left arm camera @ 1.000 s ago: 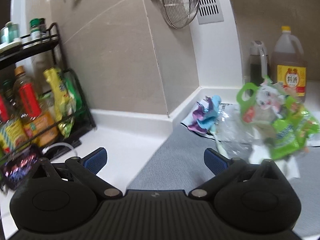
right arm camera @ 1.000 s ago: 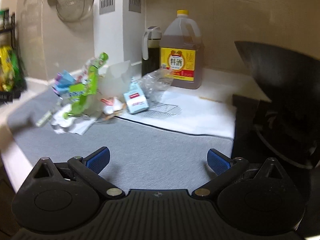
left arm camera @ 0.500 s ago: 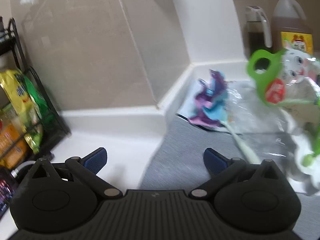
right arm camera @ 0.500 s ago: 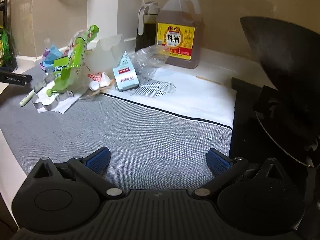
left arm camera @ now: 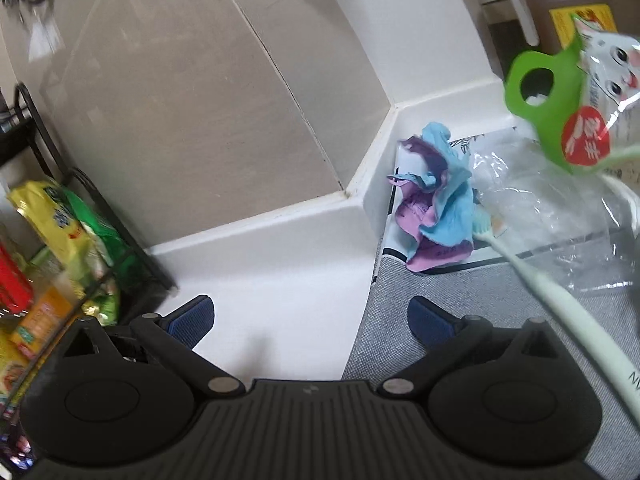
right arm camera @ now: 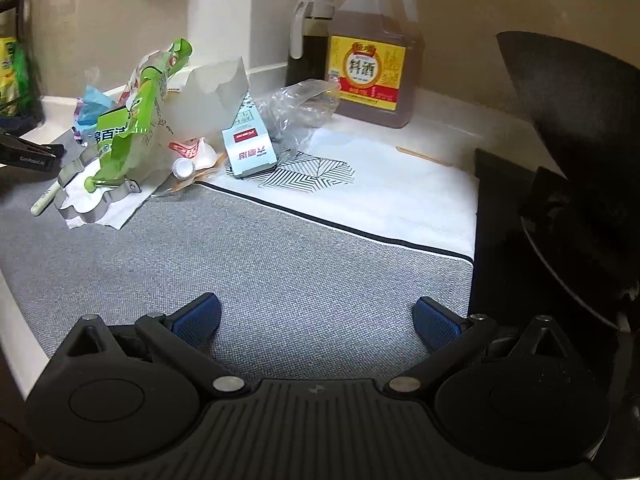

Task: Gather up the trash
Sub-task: 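Reach the left tool to the blue-purple wrapper while the right tool approaches the green pouch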

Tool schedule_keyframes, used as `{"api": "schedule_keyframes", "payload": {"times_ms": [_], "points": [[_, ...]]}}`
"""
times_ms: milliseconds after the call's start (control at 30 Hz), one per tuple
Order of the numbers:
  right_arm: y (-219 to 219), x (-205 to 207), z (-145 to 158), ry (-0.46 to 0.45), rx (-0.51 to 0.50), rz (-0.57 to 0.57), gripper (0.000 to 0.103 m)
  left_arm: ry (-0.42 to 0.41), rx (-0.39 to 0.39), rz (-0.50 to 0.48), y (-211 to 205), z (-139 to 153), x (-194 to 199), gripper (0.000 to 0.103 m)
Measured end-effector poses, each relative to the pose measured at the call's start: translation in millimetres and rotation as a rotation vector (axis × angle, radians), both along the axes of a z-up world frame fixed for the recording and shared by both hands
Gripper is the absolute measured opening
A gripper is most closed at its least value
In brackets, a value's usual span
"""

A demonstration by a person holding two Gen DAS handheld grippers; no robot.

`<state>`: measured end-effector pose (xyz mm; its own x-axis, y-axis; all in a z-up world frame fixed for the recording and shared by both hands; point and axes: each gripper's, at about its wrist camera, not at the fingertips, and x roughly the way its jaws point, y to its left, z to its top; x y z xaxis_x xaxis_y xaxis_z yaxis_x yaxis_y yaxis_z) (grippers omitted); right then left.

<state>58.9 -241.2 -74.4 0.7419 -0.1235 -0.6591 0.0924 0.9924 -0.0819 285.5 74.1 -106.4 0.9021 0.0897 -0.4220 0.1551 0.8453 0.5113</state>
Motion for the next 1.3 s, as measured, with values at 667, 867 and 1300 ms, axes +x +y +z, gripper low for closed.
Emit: {"api": "schedule_keyframes", "payload": {"times_ms": [667,867,1300], "points": [[10,-60,44,-0.173,0.008,-0.011,0.103,-0.056,-0.106,0.070,13,74,-110,0.103],[9,-80,47,-0.161,0.128,0.037,0.103,-0.059,-0.128,0.039,-2,94,-146,0.103],[82,-52,75,-0.109,-0.060,0.182,0.103,0.061,-0.184,0.110,-8,116,-173,0.103]]}}
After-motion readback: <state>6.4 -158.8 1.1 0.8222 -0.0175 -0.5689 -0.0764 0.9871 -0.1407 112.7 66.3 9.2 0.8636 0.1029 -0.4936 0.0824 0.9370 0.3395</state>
